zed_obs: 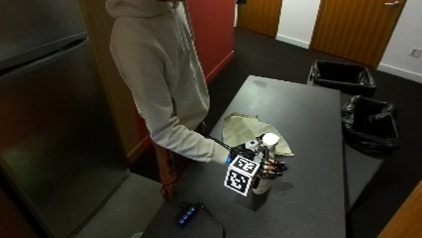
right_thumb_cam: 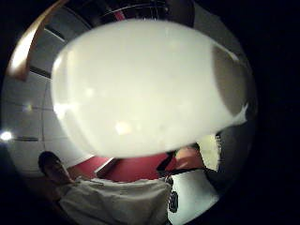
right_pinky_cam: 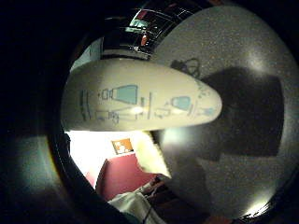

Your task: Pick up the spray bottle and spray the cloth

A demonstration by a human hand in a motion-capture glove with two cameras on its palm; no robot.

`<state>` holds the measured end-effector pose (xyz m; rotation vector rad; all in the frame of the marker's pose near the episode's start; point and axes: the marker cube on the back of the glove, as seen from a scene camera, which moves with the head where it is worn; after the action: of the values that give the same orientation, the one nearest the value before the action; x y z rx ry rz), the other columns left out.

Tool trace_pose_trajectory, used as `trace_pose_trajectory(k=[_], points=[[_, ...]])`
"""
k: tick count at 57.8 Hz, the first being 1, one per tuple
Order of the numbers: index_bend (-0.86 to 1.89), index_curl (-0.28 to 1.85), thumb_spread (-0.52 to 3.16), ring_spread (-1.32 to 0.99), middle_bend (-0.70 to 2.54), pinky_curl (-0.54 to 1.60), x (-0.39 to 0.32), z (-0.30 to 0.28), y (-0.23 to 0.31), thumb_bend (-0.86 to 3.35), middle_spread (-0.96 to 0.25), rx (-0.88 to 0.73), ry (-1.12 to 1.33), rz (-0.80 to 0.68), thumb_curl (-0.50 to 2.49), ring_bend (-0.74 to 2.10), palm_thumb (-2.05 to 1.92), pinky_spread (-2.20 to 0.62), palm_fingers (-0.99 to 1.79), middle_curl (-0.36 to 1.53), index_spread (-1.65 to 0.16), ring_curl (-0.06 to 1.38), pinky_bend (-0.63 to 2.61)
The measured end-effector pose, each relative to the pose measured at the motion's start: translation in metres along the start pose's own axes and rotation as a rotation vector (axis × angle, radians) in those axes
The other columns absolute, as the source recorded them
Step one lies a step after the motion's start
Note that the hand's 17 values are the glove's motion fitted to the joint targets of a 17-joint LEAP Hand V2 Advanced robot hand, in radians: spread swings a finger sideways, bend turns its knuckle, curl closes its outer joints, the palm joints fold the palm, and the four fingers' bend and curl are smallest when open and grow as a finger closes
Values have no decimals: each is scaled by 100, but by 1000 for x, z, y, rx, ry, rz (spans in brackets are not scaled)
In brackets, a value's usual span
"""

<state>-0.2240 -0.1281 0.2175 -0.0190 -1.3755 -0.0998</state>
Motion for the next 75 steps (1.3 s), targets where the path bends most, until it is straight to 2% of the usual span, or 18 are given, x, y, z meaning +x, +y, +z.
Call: trace_pose_trajectory(k=[19, 30, 48, 63, 75], points=[[38, 36, 76, -20, 46, 23, 3, 10, -19, -1, -23, 125, -24, -7, 43, 36, 93, 5, 85, 41, -34, 28, 11], [25, 39, 57, -25, 41, 27, 1, 14, -25, -2, -24, 142, 6, -5, 51, 45, 102, -10, 115, 41, -29, 35, 22], [25, 46, 19, -27, 41, 32, -5, 23, -32, -3, -25, 138, 48, -1, 63, 42, 111, -26, 125, 46, -28, 40, 20], [27, 51, 8, -26, 42, 34, -33, 27, -18, -3, -25, 109, 92, -53, 68, 43, 112, -30, 126, 48, -26, 43, 20], [27, 52, 4, -26, 43, 35, -65, 38, 6, -3, -24, 67, 257, -123, 70, 42, 111, -32, 126, 49, -26, 45, 21]])
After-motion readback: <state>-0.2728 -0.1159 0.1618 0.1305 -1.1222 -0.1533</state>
